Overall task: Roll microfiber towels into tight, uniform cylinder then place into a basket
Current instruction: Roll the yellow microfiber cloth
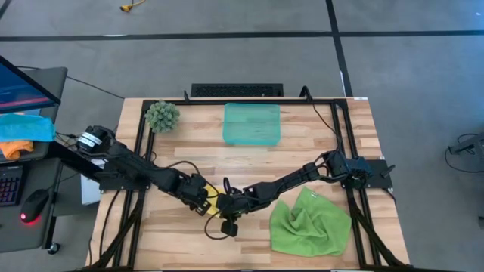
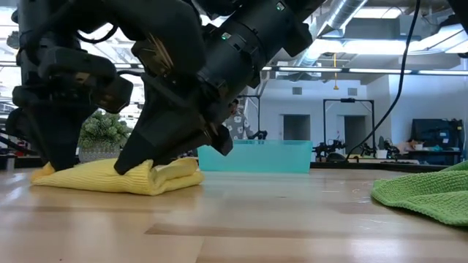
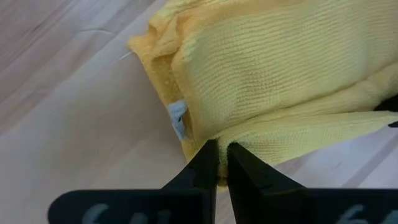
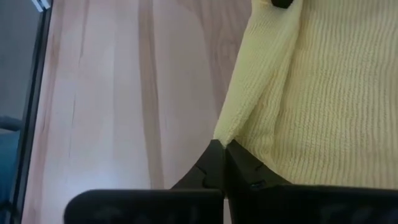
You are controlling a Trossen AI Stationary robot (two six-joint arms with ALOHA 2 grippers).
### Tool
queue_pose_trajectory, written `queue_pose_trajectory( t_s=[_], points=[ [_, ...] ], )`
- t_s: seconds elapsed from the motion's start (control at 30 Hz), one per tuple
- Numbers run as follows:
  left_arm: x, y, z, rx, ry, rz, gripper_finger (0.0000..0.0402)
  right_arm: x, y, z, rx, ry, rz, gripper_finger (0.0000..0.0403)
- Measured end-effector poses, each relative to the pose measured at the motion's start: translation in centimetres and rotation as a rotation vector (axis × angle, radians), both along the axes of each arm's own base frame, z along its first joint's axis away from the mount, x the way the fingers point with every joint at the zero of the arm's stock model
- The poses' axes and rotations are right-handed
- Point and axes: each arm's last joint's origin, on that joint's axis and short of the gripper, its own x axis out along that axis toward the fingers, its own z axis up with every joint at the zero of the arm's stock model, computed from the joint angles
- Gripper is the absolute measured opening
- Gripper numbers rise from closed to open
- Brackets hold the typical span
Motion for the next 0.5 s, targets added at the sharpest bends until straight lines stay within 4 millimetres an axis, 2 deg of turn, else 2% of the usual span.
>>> queue_pose_trajectory(
  t_s=[0.3,0.5],
  points=[
    [0.1,0.0,0.0,0.009,-0.008,0.024,0.0012,0.0,-0.4,-0.2,-0.078,-0.006,-0.021,0.009],
    [0.1,0.1,0.0,0.027,-0.015,0.029,0.0012,-0.1,-2.1,0.4,-0.073,0.055,-0.048,0.0127]
  ],
)
